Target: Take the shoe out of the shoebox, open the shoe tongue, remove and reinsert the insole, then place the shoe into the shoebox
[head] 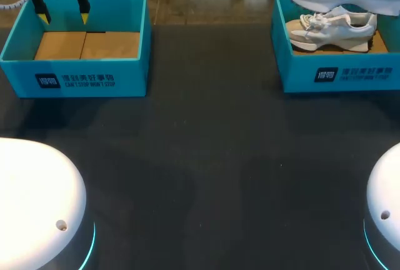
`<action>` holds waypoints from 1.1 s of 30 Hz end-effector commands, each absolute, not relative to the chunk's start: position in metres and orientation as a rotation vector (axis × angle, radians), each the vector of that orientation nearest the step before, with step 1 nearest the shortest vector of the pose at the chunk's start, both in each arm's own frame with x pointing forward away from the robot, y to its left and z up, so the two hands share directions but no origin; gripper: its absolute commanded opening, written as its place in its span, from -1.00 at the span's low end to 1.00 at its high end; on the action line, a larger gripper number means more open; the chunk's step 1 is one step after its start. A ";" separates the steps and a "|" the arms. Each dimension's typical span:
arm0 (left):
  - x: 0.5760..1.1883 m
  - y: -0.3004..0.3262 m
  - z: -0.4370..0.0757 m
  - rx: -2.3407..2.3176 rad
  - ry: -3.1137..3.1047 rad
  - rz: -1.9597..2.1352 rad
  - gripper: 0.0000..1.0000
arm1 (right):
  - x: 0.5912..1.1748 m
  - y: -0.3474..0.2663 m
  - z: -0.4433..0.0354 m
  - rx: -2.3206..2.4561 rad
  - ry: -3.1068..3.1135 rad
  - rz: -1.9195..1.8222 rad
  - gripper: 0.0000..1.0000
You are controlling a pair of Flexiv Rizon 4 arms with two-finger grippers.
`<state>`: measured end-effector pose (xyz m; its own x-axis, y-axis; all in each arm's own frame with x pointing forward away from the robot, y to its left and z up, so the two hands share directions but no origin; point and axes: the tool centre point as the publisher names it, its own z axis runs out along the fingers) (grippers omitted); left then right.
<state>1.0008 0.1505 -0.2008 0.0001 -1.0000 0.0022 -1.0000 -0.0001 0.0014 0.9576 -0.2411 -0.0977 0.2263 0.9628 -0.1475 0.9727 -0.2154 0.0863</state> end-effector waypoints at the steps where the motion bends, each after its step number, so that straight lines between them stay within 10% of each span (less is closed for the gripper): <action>1: 1.001 0.150 -0.200 2.220 -2.221 0.000 1.00 | 0.912 -0.188 -0.078 2.263 1.809 -0.039 -1.00; 33: 1.001 0.150 -0.200 2.220 -2.221 0.000 1.00 | 0.825 -0.091 -0.104 2.259 1.758 -0.109 -1.00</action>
<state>1.0008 0.1504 -0.2007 -0.0001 -1.0000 0.0020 -1.0000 0.0001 0.0013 0.8503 -0.1093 -0.0941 0.2493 0.9445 -0.2140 0.9657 -0.2257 0.1285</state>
